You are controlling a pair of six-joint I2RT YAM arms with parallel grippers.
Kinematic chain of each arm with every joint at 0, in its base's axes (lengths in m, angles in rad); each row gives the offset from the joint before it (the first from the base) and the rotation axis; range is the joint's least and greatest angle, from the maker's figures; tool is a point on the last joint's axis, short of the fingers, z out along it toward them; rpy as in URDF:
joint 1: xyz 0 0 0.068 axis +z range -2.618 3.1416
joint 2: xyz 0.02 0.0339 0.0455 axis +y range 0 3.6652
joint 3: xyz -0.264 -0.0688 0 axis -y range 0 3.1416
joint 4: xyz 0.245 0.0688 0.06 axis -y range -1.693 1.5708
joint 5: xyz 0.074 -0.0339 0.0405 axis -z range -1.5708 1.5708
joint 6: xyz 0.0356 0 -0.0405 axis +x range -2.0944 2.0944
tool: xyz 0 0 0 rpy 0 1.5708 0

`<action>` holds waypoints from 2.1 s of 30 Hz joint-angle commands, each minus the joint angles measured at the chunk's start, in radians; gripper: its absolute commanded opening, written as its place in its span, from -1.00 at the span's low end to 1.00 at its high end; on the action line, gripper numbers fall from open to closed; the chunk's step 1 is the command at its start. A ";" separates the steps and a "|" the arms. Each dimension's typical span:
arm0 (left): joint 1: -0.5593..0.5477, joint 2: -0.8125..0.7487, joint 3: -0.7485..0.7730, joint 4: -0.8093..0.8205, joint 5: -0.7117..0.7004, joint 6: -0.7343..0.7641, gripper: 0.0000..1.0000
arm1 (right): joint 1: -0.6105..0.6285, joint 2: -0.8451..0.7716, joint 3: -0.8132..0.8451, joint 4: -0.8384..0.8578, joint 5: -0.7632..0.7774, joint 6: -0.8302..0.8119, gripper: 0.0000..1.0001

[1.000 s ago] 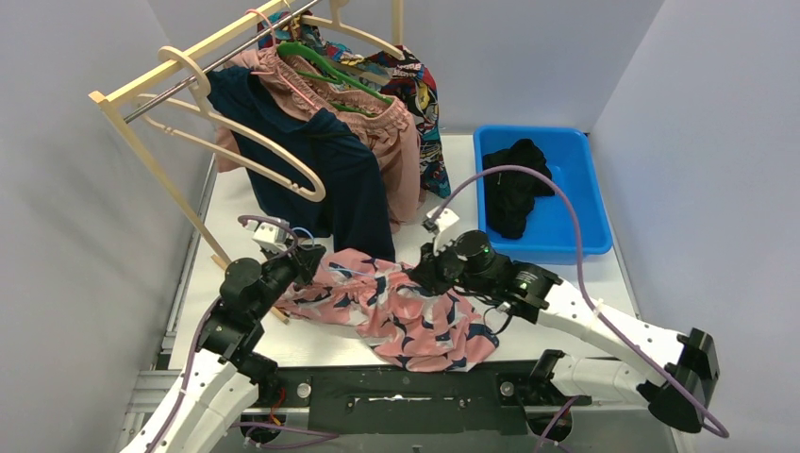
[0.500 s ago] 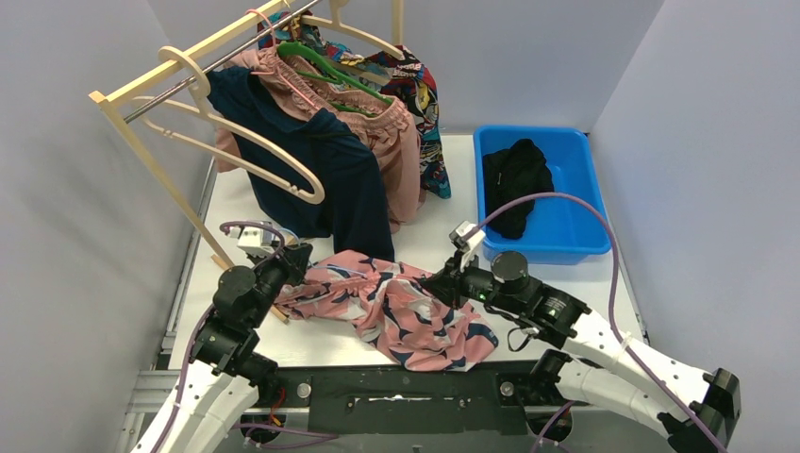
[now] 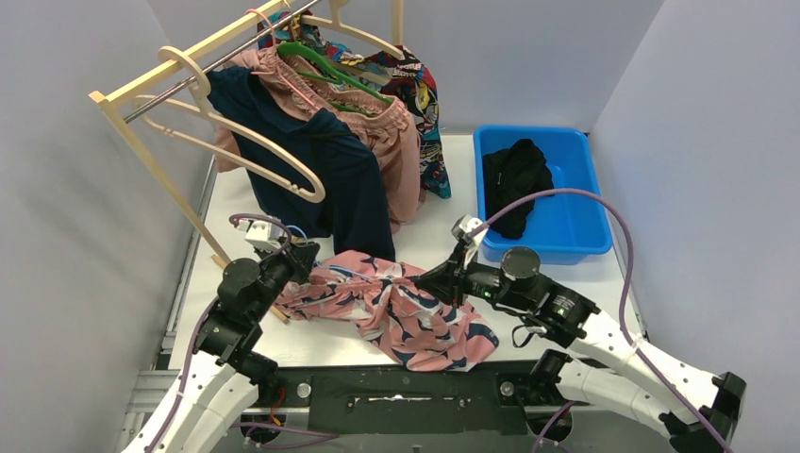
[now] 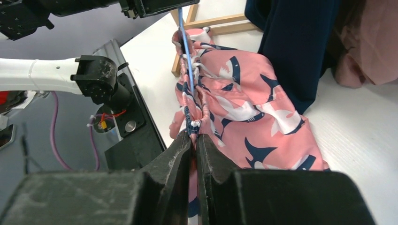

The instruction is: Remove the shorts from the hanger

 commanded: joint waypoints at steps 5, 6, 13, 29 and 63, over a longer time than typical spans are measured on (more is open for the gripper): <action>0.015 -0.006 0.027 0.058 0.022 0.059 -1.00 | 0.054 0.079 0.120 0.043 -0.062 0.011 -0.89; 0.015 -0.003 0.026 0.064 0.038 0.061 -1.00 | 0.062 0.087 0.128 0.044 -0.059 0.010 -0.89; 0.016 0.029 0.055 0.015 -0.023 0.063 -1.00 | 0.085 0.071 0.167 0.010 -0.067 0.002 -0.94; 0.037 -0.134 0.006 0.033 -0.214 0.020 -1.00 | 0.080 0.162 0.078 -0.133 0.215 -0.069 -0.95; 0.044 -0.084 0.028 0.018 -0.122 0.044 -1.00 | -0.034 0.063 0.016 -0.054 0.303 0.002 -0.79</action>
